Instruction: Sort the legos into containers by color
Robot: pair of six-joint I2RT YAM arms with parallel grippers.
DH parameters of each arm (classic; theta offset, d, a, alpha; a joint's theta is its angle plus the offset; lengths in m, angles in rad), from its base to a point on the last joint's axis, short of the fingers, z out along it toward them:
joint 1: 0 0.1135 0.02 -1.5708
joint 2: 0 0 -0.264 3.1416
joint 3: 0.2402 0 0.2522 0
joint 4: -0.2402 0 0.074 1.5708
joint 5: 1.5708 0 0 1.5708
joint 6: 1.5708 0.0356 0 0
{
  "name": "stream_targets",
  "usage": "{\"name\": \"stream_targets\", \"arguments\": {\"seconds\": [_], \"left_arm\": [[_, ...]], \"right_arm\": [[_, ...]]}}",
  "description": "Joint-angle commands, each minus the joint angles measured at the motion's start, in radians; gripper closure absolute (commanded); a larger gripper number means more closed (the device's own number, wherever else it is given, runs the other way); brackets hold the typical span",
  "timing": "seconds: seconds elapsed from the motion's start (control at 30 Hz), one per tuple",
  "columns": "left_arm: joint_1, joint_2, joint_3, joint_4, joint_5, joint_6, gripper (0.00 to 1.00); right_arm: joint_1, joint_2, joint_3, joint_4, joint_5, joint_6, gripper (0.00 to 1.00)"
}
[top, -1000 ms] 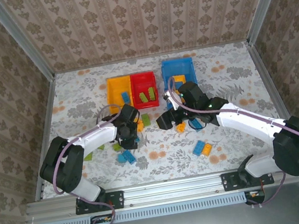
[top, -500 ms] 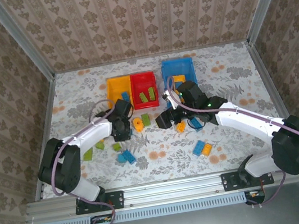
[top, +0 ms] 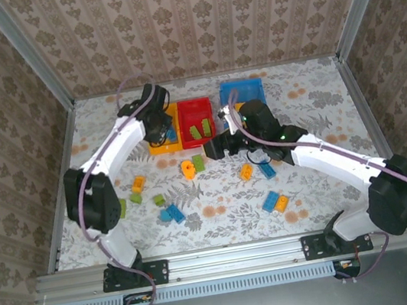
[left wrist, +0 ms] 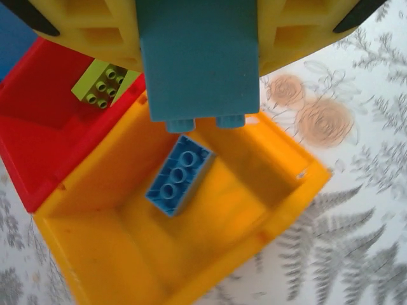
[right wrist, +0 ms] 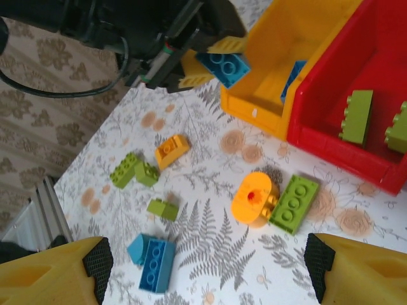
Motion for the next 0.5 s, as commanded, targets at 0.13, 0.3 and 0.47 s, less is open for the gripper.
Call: {"name": "stream_targets", "arguments": {"seconds": [0.13,0.3,0.47], "left_arm": [[0.043,0.219,0.245,-0.2,-0.072,0.336,0.78],[0.059,0.293,0.276,-0.156,-0.052,0.415,0.71],[0.056,0.315,0.28,-0.158,-0.029,0.445,0.54]], "right_arm": [[-0.007,0.031,0.032,0.04,0.045,0.069,0.18],[-0.006,0.029,0.011,0.046,0.046,0.09,0.18],[0.001,0.044,0.002,0.014,0.055,0.083,0.18]]}}
